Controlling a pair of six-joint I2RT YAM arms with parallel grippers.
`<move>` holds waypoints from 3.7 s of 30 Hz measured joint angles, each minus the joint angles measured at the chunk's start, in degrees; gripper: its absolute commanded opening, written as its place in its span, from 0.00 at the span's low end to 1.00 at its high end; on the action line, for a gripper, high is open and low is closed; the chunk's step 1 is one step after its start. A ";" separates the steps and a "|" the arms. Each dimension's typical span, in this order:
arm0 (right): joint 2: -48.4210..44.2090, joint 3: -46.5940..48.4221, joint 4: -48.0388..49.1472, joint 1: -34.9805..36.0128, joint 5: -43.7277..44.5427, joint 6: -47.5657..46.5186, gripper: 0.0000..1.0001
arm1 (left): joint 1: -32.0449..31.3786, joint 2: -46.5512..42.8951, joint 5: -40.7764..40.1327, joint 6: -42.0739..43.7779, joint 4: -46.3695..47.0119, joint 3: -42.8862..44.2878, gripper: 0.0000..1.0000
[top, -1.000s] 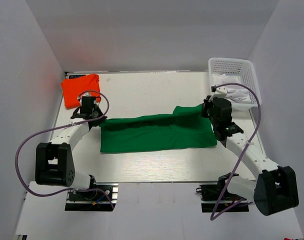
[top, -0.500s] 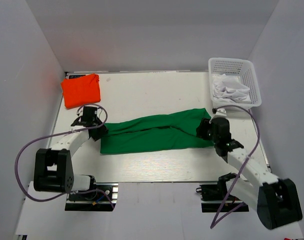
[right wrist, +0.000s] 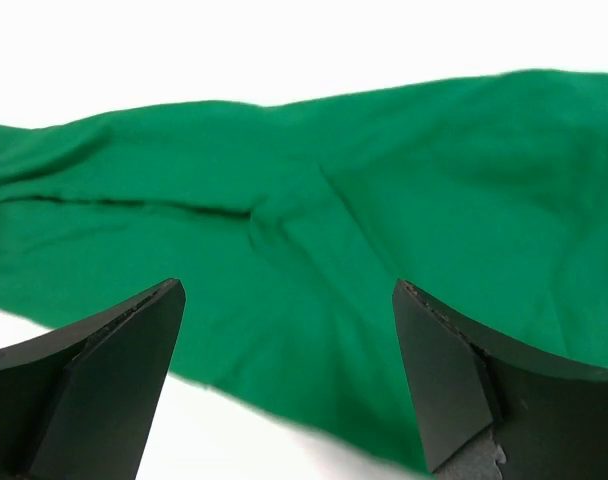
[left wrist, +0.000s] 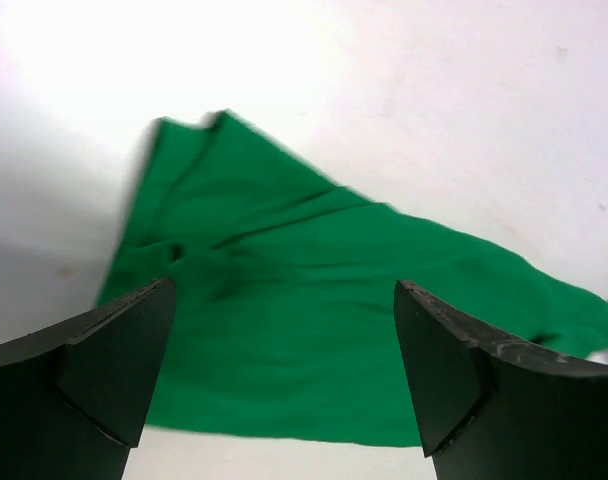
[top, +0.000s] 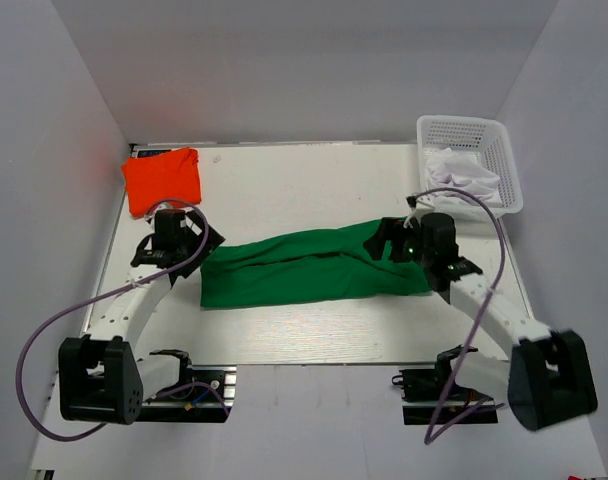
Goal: Fold and stack the t-shirts
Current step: Fold the other side of the tshirt into a rectangle, then rotate the tshirt 90 degrees
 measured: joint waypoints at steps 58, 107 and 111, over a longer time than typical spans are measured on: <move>32.68 14.78 6.51 5.73 -13.57 -2.01 0.90 | 0.13 0.46 -9.44 -0.17 -8.81 0.83 1.00; 58.58 51.69 -12.92 4.04 5.25 4.81 0.90 | -14.38 -8.48 11.23 -8.17 16.46 -22.84 1.00; 75.25 77.20 -16.24 4.04 2.14 1.27 0.90 | -21.38 0.55 11.34 -13.27 25.27 -21.05 1.00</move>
